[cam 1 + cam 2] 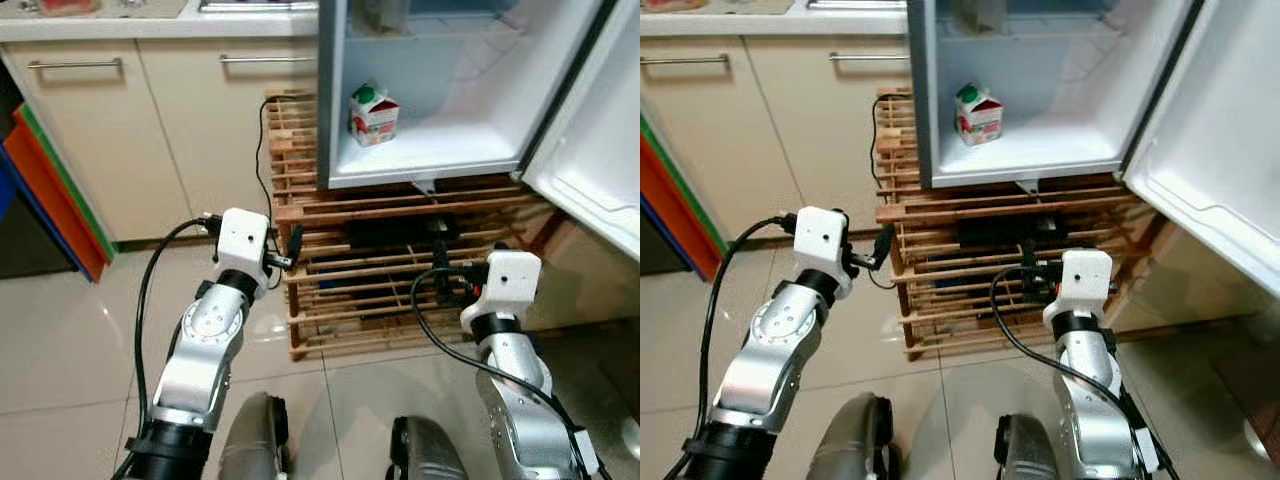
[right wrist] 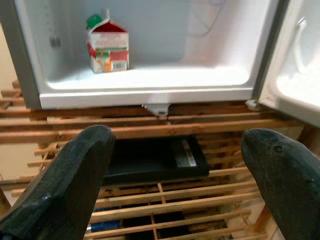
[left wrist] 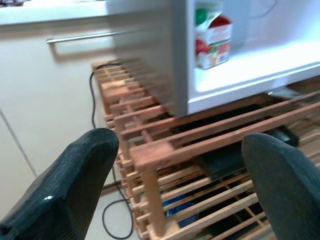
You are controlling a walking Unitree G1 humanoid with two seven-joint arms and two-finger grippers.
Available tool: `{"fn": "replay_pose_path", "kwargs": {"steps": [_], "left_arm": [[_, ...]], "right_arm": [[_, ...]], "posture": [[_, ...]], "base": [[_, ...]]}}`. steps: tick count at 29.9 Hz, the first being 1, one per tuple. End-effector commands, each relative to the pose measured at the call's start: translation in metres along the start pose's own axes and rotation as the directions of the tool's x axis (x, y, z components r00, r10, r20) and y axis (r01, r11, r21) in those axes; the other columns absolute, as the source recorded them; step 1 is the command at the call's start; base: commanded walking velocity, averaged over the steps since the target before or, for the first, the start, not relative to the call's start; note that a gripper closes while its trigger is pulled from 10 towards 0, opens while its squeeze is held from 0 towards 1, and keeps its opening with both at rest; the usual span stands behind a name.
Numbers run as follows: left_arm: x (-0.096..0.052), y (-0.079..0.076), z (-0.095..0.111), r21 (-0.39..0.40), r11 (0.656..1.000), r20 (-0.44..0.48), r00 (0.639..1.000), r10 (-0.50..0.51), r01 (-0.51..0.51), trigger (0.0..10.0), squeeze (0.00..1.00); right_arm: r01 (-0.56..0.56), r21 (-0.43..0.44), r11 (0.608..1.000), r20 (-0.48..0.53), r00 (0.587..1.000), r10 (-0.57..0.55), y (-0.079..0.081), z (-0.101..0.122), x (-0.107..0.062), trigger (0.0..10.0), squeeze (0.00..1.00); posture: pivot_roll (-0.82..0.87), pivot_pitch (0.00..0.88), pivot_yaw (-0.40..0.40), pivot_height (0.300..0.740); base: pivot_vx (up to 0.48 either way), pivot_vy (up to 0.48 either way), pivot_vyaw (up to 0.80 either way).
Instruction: Restocking fridge
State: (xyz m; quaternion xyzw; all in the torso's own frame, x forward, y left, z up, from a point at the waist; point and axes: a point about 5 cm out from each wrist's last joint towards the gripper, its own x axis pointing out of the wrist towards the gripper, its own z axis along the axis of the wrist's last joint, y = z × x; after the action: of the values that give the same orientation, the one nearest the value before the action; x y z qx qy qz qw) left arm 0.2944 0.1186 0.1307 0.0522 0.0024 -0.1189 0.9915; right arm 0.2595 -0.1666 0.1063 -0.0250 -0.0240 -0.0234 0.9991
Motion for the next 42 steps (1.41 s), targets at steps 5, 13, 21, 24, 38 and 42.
{"fn": "replay_pose_path", "kwargs": {"steps": [5, 13, 21, 24, 38, 42], "left_arm": [[0.001, 0.005, -0.002, 0.003, 0.999, -0.003, 0.999, 0.045, -0.045, 10.0, 0.00], [0.005, 0.013, -0.005, -0.050, 0.990, -0.027, 0.991, 0.130, -0.131, 10.0, 0.00], [0.012, 0.005, -0.003, -0.002, 0.997, -0.017, 0.997, 0.072, -0.072, 10.0, 0.00], [0.012, 0.006, -0.002, 0.005, 0.997, -0.009, 0.997, 0.073, -0.073, 10.0, 0.00], [0.017, 0.009, 0.001, 0.026, 0.996, 0.000, 0.996, 0.090, -0.090, 10.0, 0.00], [0.017, 0.008, 0.001, 0.024, 0.996, 0.000, 0.996, 0.091, -0.091, 10.0, 0.00]], "right_arm": [[-0.010, 0.007, 1.000, 0.010, 1.000, 0.010, 0.000, 0.002, 0.005, 10.0, 0.00], [-0.014, 0.009, 1.000, 0.022, 1.000, 0.014, -0.001, 0.005, 0.008, 10.0, 0.00], [-0.016, 0.015, 1.000, 0.024, 1.000, 0.016, 0.005, 0.004, 0.010, 10.0, 0.00], [-0.008, 0.010, 1.000, 0.014, 1.000, 0.008, 0.004, 0.001, 0.012, 10.0, 0.00], [-0.019, 0.004, 1.000, 0.010, 1.000, 0.019, 0.006, -0.002, 0.013, 10.0, 0.00], [-0.019, 0.002, 1.000, 0.008, 1.000, 0.019, 0.006, -0.002, 0.013, 10.0, 0.00]], "posture": [[0.04, 0.043, 0.023, 0.729], [0.04, 0.045, 0.017, 0.740], [0.05, 0.042, 0.019, 0.740], [0.05, 0.044, 0.020, 0.740], [0.05, 0.044, 0.019, 0.740], [0.05, 0.042, 0.021, 0.740]], "base": [[0.000, 0.000, 0.00], [0.000, 0.000, 0.00], [0.000, 0.000, 0.00], [0.000, 0.000, 0.00], [0.000, 0.000, 0.00], [0.000, 0.000, 0.00]]}}
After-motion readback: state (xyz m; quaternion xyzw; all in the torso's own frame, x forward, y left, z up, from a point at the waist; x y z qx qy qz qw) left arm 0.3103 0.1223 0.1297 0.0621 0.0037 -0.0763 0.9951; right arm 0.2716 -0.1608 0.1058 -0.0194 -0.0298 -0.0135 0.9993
